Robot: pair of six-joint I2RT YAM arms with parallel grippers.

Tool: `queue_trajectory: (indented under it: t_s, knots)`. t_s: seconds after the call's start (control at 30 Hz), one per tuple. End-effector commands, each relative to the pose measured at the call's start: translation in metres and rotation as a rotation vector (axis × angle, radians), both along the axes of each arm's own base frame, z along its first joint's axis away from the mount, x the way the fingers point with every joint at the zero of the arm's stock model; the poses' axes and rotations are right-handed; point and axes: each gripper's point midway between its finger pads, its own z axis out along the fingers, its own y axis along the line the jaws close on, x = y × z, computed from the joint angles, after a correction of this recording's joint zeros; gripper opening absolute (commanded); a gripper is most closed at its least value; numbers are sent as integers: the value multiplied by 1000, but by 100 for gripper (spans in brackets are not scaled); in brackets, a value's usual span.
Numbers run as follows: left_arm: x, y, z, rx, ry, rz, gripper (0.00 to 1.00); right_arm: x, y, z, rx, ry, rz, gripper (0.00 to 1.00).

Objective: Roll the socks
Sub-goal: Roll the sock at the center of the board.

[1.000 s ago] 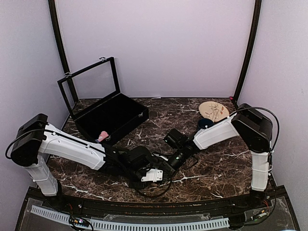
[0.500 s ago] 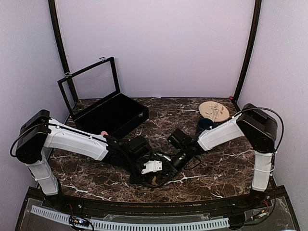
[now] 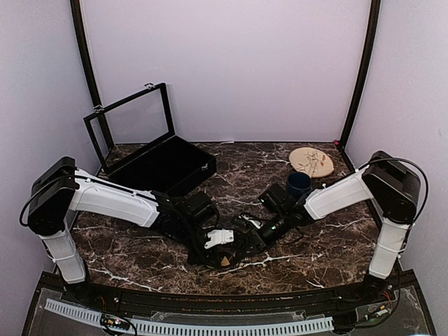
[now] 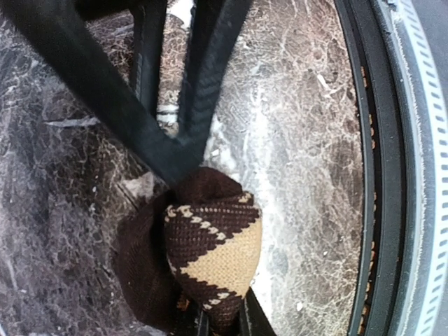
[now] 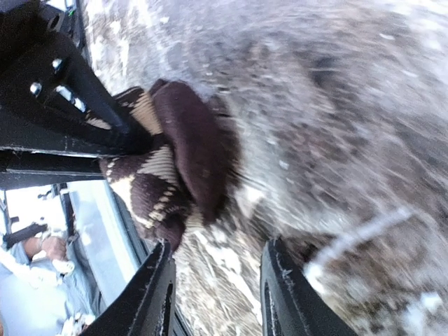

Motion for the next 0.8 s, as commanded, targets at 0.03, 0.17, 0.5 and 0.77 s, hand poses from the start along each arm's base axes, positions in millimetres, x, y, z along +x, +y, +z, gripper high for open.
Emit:
queue_trajectory:
  t_s: [0.03,0.17,0.5,0.77]
  knots:
    - [-24,14,-13,69,172,-11,10,22,-9,12,-3,-128,-121,39]
    - [-28,13,-16,79,224,-12,10,28,-22,16,-19,-212,-176,37]
    - [-34,13,-24,107,327,-6,10,35,-52,39,-68,-501,-286,35]
    - [-34,15,-29,119,395,18,10,16,-50,61,-97,-767,-262,35]
